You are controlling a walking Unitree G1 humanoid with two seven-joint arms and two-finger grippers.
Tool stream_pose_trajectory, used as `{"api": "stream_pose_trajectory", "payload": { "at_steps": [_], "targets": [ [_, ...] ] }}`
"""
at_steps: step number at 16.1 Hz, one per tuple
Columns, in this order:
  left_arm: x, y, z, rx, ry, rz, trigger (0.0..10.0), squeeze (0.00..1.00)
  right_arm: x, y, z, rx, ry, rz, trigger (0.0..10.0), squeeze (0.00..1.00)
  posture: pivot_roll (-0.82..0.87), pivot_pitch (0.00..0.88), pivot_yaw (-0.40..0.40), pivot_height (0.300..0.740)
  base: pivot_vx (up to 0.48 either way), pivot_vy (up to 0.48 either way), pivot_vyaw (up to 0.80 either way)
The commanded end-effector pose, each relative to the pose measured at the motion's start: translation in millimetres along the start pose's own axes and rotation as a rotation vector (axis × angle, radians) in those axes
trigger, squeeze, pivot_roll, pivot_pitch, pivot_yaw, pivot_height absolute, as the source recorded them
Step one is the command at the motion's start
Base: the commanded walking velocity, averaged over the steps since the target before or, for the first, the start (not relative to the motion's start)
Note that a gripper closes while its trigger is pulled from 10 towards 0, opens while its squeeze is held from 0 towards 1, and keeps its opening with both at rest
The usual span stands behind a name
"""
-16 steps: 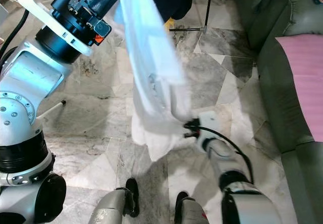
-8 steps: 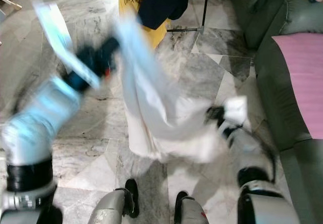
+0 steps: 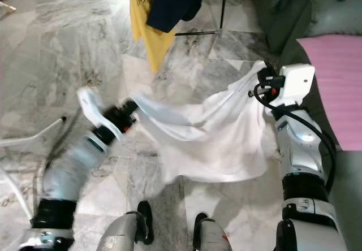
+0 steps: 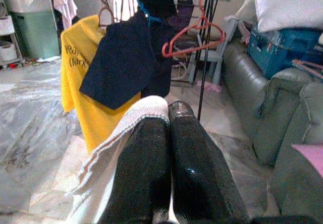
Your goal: Hang hanger
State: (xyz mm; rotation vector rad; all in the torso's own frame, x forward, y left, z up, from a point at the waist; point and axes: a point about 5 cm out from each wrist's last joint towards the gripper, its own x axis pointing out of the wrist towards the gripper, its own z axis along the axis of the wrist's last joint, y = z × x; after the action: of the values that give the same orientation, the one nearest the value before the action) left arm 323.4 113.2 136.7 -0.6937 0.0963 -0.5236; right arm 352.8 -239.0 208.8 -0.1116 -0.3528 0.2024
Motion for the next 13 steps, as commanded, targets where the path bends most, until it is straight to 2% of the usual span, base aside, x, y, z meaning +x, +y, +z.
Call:
{"api": "stream_pose_trajectory", "payload": {
  "at_steps": [1, 2, 4, 5, 7, 9, 11, 13],
  "targets": [
    [-9.3, 18.6, -18, 0.013, 0.042, 0.079, 10.0, 1.00, -4.0, -3.2, 3, -0.010, 0.003, 0.003, 0.0, 0.00, -0.08, 0.250, 0.017, 0.740, 0.000, 0.000, 0.00],
    [-13.5, 29.5, -28, -0.001, 0.050, 0.132, 10.0, 1.00, -4.1, -1.5, 6, -0.008, 0.002, 0.012, 0.0, 0.00, -0.08, 0.248, 0.016, 0.740, 0.000, 0.000, 0.00],
    [-32.3, 58.8, -50, -0.084, 0.065, 0.319, 10.0, 1.00, -1.2, 5.9, 11, -0.009, -0.010, 0.056, 0.0, 0.00, -0.08, 0.248, 0.014, 0.740, 0.000, 0.000, 0.00],
    [-44.0, 69.7, -63, -0.069, 0.105, 0.374, 10.0, 1.00, 0.4, 11.4, 15, -0.006, -0.013, 0.088, 0.0, 0.00, -0.09, 0.251, 0.011, 0.740, 0.000, 0.000, 0.00],
    [-50.6, 73.1, -72, -0.056, 0.135, 0.387, 10.0, 1.00, 1.5, 16.8, 18, 0.003, -0.019, 0.125, 0.0, 0.00, -0.09, 0.251, 0.011, 0.740, 0.000, 0.000, 0.00],
    [-48.4, 64.5, -79, 0.017, 0.175, 0.314, 10.0, 1.00, 3.8, 30.2, 25, 0.010, -0.027, 0.223, 0.0, 0.00, -0.09, 0.260, 0.003, 0.740, 0.000, 0.000, 0.00],
    [-37.3, 53.0, -83, 0.071, 0.186, 0.238, 10.0, 1.00, 5.8, 38.3, 31, 0.015, -0.026, 0.254, 0.0, 0.00, -0.09, 0.264, 0.001, 0.740, 0.000, 0.000, 0.00],
    [-15.9, 23.9, -83, 0.140, 0.164, 0.109, 10.0, 1.00, 10.1, 51.7, 28, 0.005, 0.005, 0.265, 0.0, 0.00, -0.10, 0.264, -0.004, 0.740, 0.000, 0.000, 0.00]
  ]
}}
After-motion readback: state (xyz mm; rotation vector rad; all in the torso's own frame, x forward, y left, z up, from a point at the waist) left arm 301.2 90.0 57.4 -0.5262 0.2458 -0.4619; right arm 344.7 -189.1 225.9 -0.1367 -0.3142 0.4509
